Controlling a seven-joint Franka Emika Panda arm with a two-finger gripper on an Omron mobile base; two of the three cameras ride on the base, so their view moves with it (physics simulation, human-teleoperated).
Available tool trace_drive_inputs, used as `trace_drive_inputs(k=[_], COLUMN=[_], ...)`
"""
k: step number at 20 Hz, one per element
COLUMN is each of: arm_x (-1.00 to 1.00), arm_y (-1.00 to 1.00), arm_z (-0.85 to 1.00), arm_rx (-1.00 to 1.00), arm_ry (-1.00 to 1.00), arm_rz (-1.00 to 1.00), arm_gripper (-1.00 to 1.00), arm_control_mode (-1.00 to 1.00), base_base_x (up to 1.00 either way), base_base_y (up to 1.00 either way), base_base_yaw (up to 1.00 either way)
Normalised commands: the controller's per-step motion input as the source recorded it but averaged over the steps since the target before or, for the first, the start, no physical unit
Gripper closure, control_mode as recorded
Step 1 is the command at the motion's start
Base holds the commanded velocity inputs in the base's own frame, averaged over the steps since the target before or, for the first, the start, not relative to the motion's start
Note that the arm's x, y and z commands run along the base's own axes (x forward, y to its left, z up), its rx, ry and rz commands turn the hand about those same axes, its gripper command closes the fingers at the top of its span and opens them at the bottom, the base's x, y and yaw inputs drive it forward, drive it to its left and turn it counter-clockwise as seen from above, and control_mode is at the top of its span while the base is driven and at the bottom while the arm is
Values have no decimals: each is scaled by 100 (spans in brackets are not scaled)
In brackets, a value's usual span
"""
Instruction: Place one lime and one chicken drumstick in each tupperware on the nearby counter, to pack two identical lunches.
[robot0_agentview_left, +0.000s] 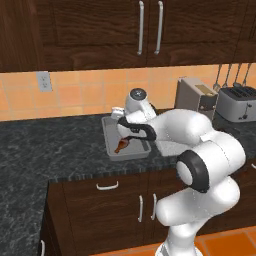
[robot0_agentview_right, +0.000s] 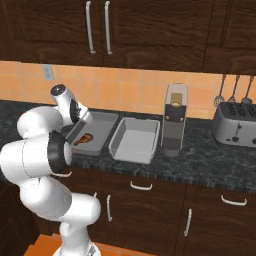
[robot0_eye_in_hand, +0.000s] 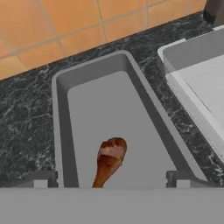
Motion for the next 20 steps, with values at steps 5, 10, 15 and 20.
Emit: trace_drive_inputs(k=[5, 10, 15, 20], arm_x=[-91, -73, -89, -100], arm_y=[-37, -33, -39, -34], arm_z=[100, 98, 93, 65], arm_rx=[6, 0, 0, -3], arm_ry=[6, 22, 21, 13], arm_rz=[0, 0, 0, 0], arm_gripper=[-100, -100, -100, -100], arm_control_mode=[-100, -100, -100, -100], base_base_x=[0, 0, 0, 0], base_base_y=[0, 0, 0, 0], base_base_yaw=[0, 0, 0, 0])
